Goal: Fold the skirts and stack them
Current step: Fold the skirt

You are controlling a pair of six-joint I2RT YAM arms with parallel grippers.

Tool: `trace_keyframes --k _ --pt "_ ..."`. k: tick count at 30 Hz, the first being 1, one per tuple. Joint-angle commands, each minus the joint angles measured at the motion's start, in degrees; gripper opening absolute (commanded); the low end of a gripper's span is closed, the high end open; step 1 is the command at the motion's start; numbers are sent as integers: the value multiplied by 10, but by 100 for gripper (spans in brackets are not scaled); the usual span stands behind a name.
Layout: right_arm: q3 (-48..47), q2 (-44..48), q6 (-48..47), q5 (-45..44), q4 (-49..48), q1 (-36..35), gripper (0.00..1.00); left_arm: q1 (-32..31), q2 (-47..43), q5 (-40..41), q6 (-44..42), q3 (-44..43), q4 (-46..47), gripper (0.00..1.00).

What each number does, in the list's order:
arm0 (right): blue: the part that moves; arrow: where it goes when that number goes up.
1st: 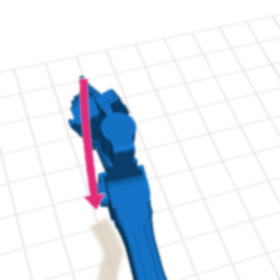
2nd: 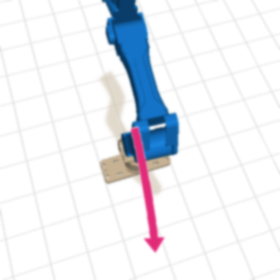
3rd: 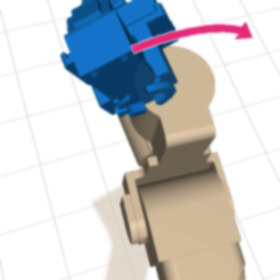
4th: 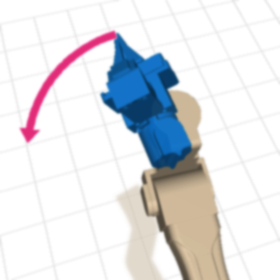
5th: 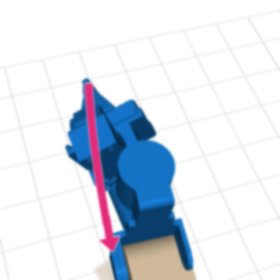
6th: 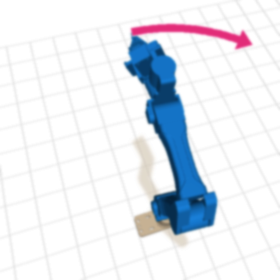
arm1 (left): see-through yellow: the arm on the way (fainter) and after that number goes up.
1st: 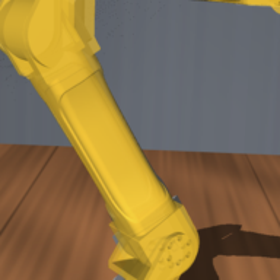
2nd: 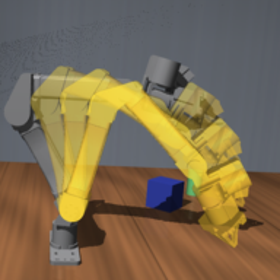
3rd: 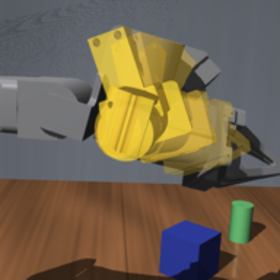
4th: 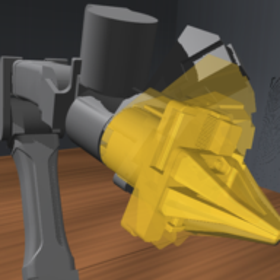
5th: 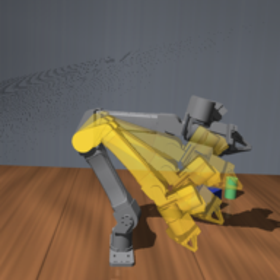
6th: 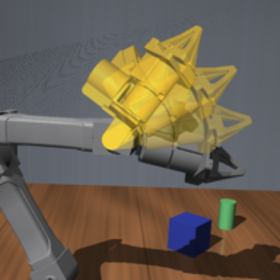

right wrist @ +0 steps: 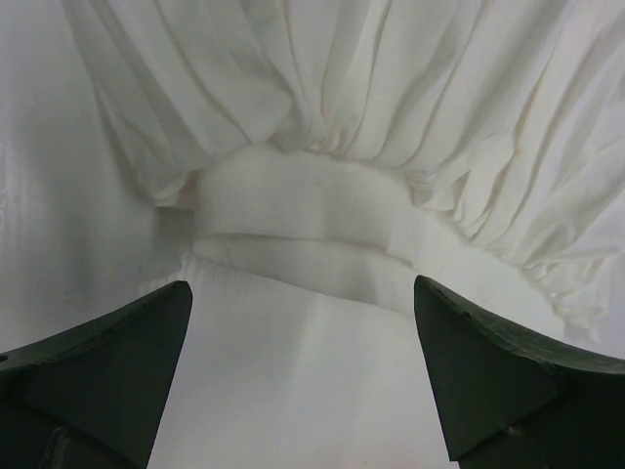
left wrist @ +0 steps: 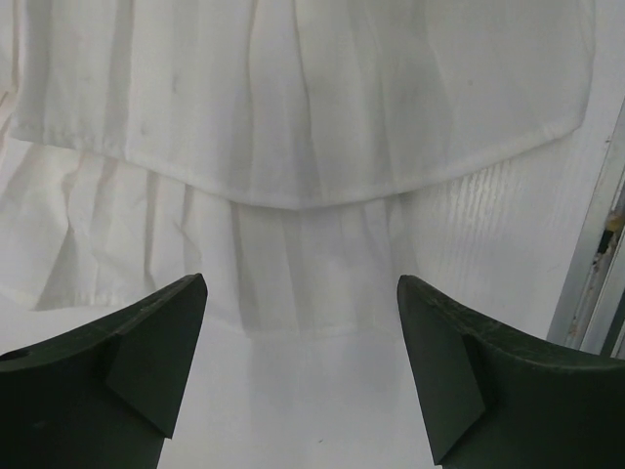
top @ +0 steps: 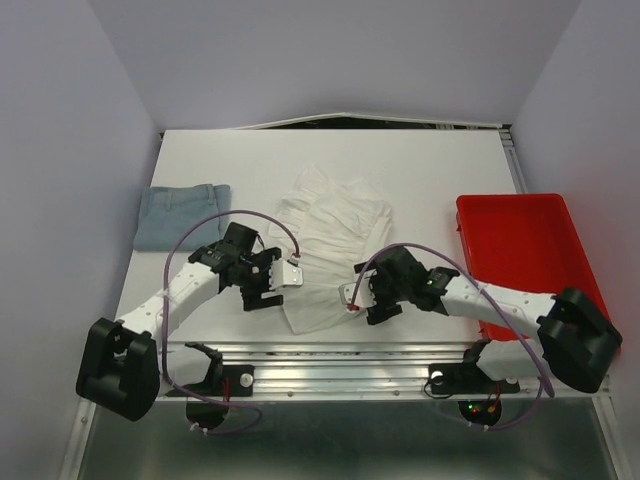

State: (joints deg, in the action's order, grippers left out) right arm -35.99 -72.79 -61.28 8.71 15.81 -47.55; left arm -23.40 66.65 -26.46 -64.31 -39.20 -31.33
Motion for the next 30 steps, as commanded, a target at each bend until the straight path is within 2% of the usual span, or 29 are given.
trace_keyframes --k 1,6,9,11,13,16,22,26,29,30 --pt "17 4 -48 -3 -130 -14 100 0 -1 -1 -60 25 43 91" --pt "22 -21 -54 10 -179 -19 99 -5 23 7 -71 40 72 91" --pt "26 -44 -72 25 -191 -25 94 -9 41 10 -75 44 86 91" --pt "35 -57 -76 32 -208 -25 84 -11 58 12 -82 44 90 91" --pt "42 -68 -76 32 -241 -25 67 -13 73 18 -90 40 84 85" --pt "40 -73 -75 32 -255 -25 63 -11 91 21 -91 13 52 80" --pt "21 -56 -72 46 -200 -25 52 -13 9 -1 -97 -11 -28 76" --pt "19 -27 -79 68 -160 -25 52 -20 8 12 -93 -33 -85 72" --pt "28 3 -107 80 -99 -25 64 -20 14 13 -92 -40 -112 72" --pt "34 12 -115 82 -92 -25 66 -20 13 11 -91 -39 -114 72"
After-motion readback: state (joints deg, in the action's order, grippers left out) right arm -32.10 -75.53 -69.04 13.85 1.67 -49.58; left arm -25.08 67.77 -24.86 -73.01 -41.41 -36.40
